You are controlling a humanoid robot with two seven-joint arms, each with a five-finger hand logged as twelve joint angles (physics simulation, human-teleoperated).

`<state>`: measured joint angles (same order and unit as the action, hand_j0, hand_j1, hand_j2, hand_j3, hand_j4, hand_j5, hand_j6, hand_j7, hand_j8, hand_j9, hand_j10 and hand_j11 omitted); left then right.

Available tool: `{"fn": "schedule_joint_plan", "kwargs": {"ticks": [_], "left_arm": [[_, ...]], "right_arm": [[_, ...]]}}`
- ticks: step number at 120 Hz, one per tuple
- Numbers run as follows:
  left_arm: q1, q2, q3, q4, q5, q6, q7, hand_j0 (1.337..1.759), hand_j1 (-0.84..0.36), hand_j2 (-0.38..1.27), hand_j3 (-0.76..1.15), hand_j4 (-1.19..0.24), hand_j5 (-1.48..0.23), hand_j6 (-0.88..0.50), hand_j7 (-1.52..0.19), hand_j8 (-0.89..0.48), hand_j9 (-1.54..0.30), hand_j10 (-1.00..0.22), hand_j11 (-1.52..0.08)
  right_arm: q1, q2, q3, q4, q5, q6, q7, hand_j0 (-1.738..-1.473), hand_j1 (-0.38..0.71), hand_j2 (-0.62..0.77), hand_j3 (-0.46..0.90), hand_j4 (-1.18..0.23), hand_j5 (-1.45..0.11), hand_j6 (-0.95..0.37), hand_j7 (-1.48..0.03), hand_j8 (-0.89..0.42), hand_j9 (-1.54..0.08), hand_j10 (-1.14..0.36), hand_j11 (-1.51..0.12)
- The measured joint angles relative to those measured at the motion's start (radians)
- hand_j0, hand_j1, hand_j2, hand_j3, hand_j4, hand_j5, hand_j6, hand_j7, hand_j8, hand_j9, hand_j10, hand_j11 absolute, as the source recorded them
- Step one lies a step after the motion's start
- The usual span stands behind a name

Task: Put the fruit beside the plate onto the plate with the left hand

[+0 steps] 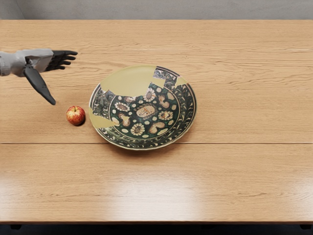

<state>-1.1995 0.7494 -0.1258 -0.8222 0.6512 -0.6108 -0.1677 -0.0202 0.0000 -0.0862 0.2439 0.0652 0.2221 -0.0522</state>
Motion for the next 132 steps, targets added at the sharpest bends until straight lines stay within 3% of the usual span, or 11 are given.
{"fn": "schedule_joint_plan", "kwargs": {"ticks": [14,25,31,39,45,55,60,71,84,103,132], "left_arm": [[-0.001,0.000,0.000,0.000,0.000,0.000,0.008,1.658,0.35,0.00,0.00,0.00,0.00,0.00,0.00,0.00,0.00,0.00,0.00],[-0.004,-0.007,-0.001,0.000,-0.022,0.000,0.087,1.658,0.35,0.00,0.00,0.00,0.00,0.00,0.00,0.00,0.00,0.00,0.00],[-0.022,-0.012,-0.003,-0.001,-0.035,0.000,0.170,1.658,0.35,0.00,0.00,0.00,0.00,0.00,0.00,0.00,0.00,0.00,0.00],[-0.036,-0.018,-0.009,-0.002,-0.047,0.000,0.328,1.658,0.35,0.00,0.00,0.00,0.00,0.00,0.00,0.00,0.00,0.00,0.00],[-0.082,-0.025,-0.012,-0.006,-0.051,0.000,0.424,1.658,0.35,0.00,0.00,0.00,0.00,0.00,0.00,0.00,0.00,0.00,0.00],[-0.125,-0.037,-0.016,-0.029,-0.057,0.000,0.533,1.658,0.35,0.00,0.00,0.00,0.00,0.00,0.00,0.00,0.00,0.00,0.00],[-0.129,-0.038,-0.018,-0.051,-0.058,0.000,0.604,1.658,0.35,0.00,0.00,0.00,0.00,0.00,0.00,0.00,0.00,0.00,0.00],[-0.140,-0.037,-0.020,-0.165,-0.045,0.000,0.706,1.658,0.35,0.00,0.00,0.00,0.00,0.00,0.00,0.00,0.00,0.00,0.00],[-0.156,-0.032,-0.023,-0.267,0.007,0.000,0.753,1.658,0.35,0.00,0.00,0.00,0.00,0.00,0.00,0.00,0.00,0.00,0.00],[-0.154,-0.022,-0.024,-0.423,0.137,0.000,0.773,1.658,0.35,0.00,0.00,0.00,0.00,0.00,0.00,0.00,0.00,0.00,0.00],[-0.119,-0.027,-0.017,-0.480,0.213,0.180,0.778,1.658,0.35,0.00,0.00,0.00,0.00,0.00,0.00,0.00,0.00,0.00,0.00]], "right_arm": [[0.000,0.000,0.000,-0.001,0.002,0.000,0.000,-1.658,-0.33,0.00,0.00,-0.01,-0.02,-0.01,-0.02,-0.01,-0.02,-0.01,-0.02],[0.000,0.000,0.000,0.000,0.002,0.000,0.000,-1.658,-0.33,0.00,0.00,-0.01,-0.02,-0.01,-0.02,-0.01,-0.02,-0.01,-0.02],[0.000,0.000,0.000,0.000,0.002,0.000,0.000,-1.658,-0.33,0.00,0.00,-0.01,-0.02,-0.01,-0.02,-0.01,-0.02,-0.01,-0.02],[0.001,0.000,0.001,0.000,0.002,0.000,0.000,-1.658,-0.33,0.00,0.00,-0.01,-0.02,-0.01,-0.02,-0.01,-0.02,-0.01,-0.02],[0.001,0.000,0.001,0.000,0.002,0.000,0.000,-1.658,-0.33,0.00,0.00,-0.01,-0.02,-0.01,-0.02,-0.01,-0.02,-0.01,-0.02],[0.002,0.000,0.001,0.001,0.002,0.000,0.000,-1.658,-0.33,0.00,0.00,-0.01,-0.02,-0.01,-0.02,-0.01,-0.02,-0.01,-0.02],[0.002,0.000,0.000,0.001,0.002,0.000,0.000,-1.658,-0.33,0.00,0.00,-0.01,-0.02,-0.01,-0.02,-0.01,-0.02,-0.01,-0.02],[0.002,0.000,-0.001,0.001,0.002,0.000,0.000,-1.658,-0.33,0.00,0.00,-0.01,-0.02,-0.01,-0.02,-0.01,-0.02,-0.01,-0.02],[0.002,0.000,0.000,0.001,0.002,0.000,0.000,-1.658,-0.33,0.00,0.00,-0.01,-0.02,-0.01,-0.02,-0.01,-0.02,-0.01,-0.02],[0.002,0.000,0.001,0.001,0.002,0.000,0.000,-1.658,-0.33,0.00,0.00,-0.01,-0.02,-0.01,-0.02,-0.01,-0.02,-0.01,-0.02],[0.002,0.000,0.002,0.001,0.002,0.000,0.000,-1.658,-0.33,0.00,0.00,-0.01,-0.02,-0.01,-0.02,-0.01,-0.02,-0.01,-0.02]]}}
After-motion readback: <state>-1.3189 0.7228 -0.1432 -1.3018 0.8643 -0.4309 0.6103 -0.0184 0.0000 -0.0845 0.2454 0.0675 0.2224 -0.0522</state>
